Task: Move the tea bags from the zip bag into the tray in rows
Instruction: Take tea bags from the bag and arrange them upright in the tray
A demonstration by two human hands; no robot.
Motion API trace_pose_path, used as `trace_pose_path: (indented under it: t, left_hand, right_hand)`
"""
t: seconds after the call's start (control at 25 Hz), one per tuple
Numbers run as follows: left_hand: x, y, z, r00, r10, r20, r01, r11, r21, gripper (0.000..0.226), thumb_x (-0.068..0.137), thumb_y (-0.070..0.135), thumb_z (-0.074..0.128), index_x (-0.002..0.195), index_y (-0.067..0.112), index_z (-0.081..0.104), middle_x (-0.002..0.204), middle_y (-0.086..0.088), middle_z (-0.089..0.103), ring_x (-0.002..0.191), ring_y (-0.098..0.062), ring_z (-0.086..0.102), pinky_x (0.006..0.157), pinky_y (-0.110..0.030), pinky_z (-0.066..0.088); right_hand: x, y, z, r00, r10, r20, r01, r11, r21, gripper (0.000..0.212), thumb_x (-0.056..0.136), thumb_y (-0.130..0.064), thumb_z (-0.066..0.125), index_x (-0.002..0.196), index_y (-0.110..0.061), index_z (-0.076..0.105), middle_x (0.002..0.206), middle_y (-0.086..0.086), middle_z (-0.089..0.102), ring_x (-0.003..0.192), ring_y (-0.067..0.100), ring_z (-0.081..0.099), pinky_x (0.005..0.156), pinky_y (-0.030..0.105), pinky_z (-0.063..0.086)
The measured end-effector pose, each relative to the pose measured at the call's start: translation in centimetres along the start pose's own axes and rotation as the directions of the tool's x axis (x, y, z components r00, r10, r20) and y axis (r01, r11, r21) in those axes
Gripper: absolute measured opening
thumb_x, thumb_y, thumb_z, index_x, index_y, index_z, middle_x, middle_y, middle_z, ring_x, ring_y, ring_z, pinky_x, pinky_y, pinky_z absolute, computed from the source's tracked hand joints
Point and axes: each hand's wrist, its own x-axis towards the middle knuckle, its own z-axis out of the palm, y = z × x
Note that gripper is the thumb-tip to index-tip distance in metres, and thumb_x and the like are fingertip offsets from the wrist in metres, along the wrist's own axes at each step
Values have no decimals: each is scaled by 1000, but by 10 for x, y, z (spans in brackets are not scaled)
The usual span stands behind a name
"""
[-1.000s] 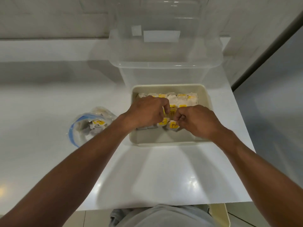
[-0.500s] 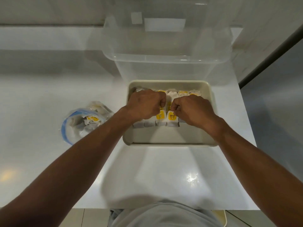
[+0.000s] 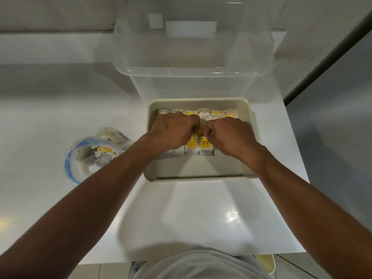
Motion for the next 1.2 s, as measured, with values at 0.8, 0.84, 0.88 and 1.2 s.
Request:
trace_pose_path:
  t: [0.8, 0.84, 0.88, 1.2]
  left_hand:
    - [-14, 6, 8, 998, -35, 51, 28, 991, 131, 27, 79, 49, 69, 95, 29, 64, 101, 4, 68, 100, -21, 64, 80, -33, 44]
    - [-15, 4, 8, 998, -39, 52, 33, 994, 108, 28, 77, 51, 69, 95, 29, 64, 100, 5, 68, 99, -21, 64, 81, -33, 44]
    - [-15, 2, 8, 998, -37, 49, 32, 995, 96, 30, 77, 52, 68, 96, 30, 63, 100, 6, 67, 100, -21, 64, 81, -33, 45]
    - [-15, 3, 6, 1000, -25, 12, 22, 984, 174, 38, 81, 54, 66, 109, 29, 60, 110, 1, 67, 104, -23, 63, 74, -31, 42]
  right_hand:
    - [-20, -17, 7, 990, -7, 143, 17, 997, -69, 14, 90, -46, 57, 94, -33, 59, 100, -2, 65, 81, 24, 54, 67, 31, 39]
    - [-20, -16, 6, 990, 1, 140, 6, 999, -53, 15, 89, -47, 58, 91, -33, 58, 98, -3, 65, 79, 23, 52, 68, 31, 41]
    - [-20, -15, 5, 991, 9, 134, -3, 999, -44, 17, 88, -49, 59, 92, -32, 57, 98, -3, 65, 79, 23, 52, 69, 31, 43]
    - [-15, -14, 5, 994, 28, 106, -22, 998, -60, 34, 87, -47, 66, 110, -26, 53, 105, 0, 64, 95, 27, 61, 79, 35, 48]
